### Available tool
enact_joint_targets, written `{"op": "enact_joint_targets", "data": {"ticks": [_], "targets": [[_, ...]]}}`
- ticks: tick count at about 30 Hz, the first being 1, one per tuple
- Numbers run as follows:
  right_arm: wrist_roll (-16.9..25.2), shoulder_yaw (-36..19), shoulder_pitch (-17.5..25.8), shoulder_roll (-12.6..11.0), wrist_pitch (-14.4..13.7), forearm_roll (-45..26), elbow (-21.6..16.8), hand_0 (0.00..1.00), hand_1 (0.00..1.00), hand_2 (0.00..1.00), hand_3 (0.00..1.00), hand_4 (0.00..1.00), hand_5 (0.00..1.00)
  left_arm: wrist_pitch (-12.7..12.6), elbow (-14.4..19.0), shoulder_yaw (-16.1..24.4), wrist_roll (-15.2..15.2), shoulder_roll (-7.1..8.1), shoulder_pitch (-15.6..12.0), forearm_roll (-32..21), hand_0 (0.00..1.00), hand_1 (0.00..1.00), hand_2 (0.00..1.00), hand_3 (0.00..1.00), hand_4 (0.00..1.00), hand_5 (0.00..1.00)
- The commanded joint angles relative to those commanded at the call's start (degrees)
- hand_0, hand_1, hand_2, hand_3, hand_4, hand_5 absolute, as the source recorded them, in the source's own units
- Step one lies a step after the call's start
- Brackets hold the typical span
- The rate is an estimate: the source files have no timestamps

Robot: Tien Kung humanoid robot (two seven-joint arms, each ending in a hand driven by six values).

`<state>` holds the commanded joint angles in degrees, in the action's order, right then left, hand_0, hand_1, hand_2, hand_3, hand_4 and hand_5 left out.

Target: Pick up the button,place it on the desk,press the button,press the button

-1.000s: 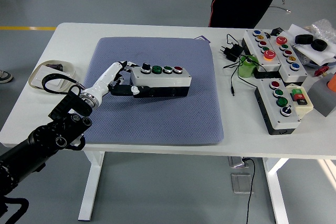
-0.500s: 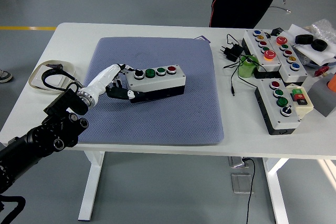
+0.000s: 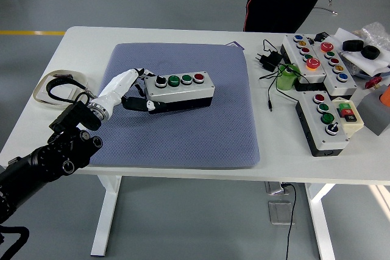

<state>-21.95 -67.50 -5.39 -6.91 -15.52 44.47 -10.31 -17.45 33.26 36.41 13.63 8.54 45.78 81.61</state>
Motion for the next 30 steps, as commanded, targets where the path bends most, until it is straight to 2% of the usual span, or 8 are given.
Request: {"op": "enact_joint_targets", "data": {"ticks": [2, 7, 8, 13, 14, 25, 26, 30], "targets": [[-0.01, 0.03, 0.03, 0.00, 0.01, -0.03, 0.00, 0.643, 0.507, 0.549, 0.591, 0.251, 0.360, 0.46, -0.24, -0.03, -0.48, 0.01, 0.00, 0.44, 0.882, 0.811, 0.792, 0.546, 0.530, 0.174], [-0.04, 0.01, 0.07, -0.01, 0.00, 0.01, 0.00, 0.643, 0.507, 0.549, 0.591, 0.251, 0.360, 2.82, -0.49, -0.43, -1.07, -0.02, -0.21, 1.47, 0.882, 0.811, 0.792, 0.546, 0.530, 0.174], [-0.05, 0.00, 0.08, -0.01, -0.01, 0.03, 0.00, 0.646, 0.509, 0.549, 0.591, 0.251, 0.360, 3.47, -0.53, -0.52, -1.31, -0.07, -0.26, 2.03, 0.973, 0.890, 0.883, 0.618, 0.592, 0.135], [-0.06, -0.01, 0.14, -0.03, -0.02, 0.07, 0.00, 0.646, 0.509, 0.549, 0.591, 0.251, 0.360, 4.00, -0.74, -0.68, -1.98, -0.17, -0.32, 5.15, 0.973, 0.890, 0.883, 0.618, 0.592, 0.135], [-0.06, 0.01, 0.16, -0.03, -0.02, 0.05, 0.00, 0.643, 0.507, 0.549, 0.591, 0.251, 0.360, 3.95, -0.75, -0.67, -2.03, -0.17, -0.31, 5.57, 0.998, 0.929, 0.941, 0.747, 0.854, 0.148], [-0.13, -0.14, 0.33, -0.05, -0.05, 0.32, 0.00, 0.643, 0.507, 0.549, 0.591, 0.251, 0.361, 1.32, -0.41, 0.42, -2.00, -0.37, -0.31, 7.16, 0.998, 0.938, 0.959, 0.793, 0.885, 0.107], [-0.12, -0.08, 0.35, -0.05, -0.05, 0.24, 0.00, 0.643, 0.508, 0.549, 0.591, 0.251, 0.361, 1.13, -0.32, 0.59, -1.89, -0.35, -0.30, 6.80, 0.998, 0.939, 0.964, 0.817, 0.931, 0.189], [-0.10, -0.03, 0.30, -0.02, -0.05, 0.21, 0.00, 0.643, 0.508, 0.549, 0.591, 0.251, 0.361, 0.49, -0.25, 1.05, -1.66, -0.34, -0.25, 6.12, 0.998, 0.939, 0.964, 0.817, 0.931, 0.189]]}}
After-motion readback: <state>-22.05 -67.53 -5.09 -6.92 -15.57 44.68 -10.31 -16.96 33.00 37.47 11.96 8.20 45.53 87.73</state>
